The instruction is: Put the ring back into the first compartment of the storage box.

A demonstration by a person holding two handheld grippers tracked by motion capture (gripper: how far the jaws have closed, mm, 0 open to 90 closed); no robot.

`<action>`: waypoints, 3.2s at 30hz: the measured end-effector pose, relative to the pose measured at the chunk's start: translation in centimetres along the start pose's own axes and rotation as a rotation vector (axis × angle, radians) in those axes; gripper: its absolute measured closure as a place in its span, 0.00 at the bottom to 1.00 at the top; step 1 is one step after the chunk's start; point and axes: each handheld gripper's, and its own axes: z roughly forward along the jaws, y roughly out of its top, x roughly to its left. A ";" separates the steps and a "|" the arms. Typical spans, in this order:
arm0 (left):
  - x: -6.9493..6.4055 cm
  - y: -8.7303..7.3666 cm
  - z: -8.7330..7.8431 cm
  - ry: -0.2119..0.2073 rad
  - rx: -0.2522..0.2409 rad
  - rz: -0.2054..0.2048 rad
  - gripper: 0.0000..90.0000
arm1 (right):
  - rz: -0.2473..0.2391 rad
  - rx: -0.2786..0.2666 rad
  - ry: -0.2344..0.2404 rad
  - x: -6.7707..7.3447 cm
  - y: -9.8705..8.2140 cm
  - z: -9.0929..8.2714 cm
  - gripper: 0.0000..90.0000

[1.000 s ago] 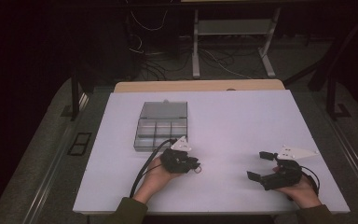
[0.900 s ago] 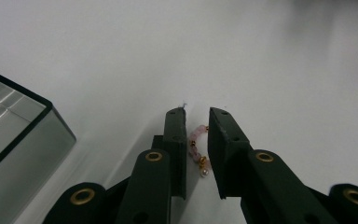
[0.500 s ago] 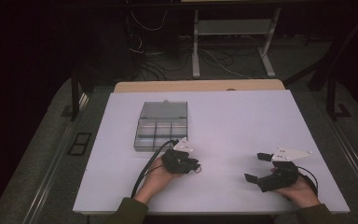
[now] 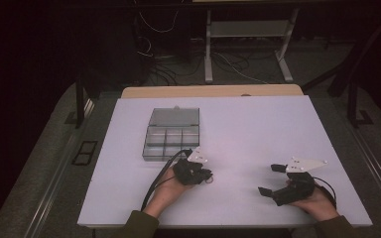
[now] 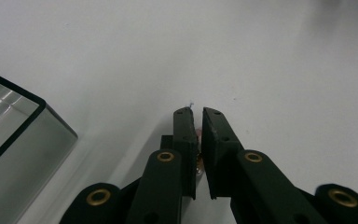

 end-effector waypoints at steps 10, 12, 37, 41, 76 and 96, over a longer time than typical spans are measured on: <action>-0.4 0.3 0.0 0.024 0.018 0.045 0.97 | 0.005 0.000 -0.005 0.0 0.0 -0.1 0.02; -0.4 0.2 0.0 0.022 0.017 0.046 0.97 | 0.007 0.000 -0.005 0.0 0.0 -0.1 0.02; 0.2 -0.1 -2.2 -0.055 -0.104 -0.009 0.97 | 0.007 -0.005 -0.007 0.0 0.0 -0.2 0.02; 0.4 -0.2 -2.7 -0.067 -0.116 -0.009 0.97 | 0.006 -0.006 -0.006 0.0 0.0 -0.2 0.02; 1.9 -1.3 -6.7 -0.046 -0.187 -0.026 0.97 | 0.009 -0.012 -0.009 0.0 0.0 -0.3 0.02; 3.3 -2.0 -9.1 0.031 -0.223 -0.058 0.97 | 0.014 -0.012 -0.011 0.0 0.0 -0.4 0.02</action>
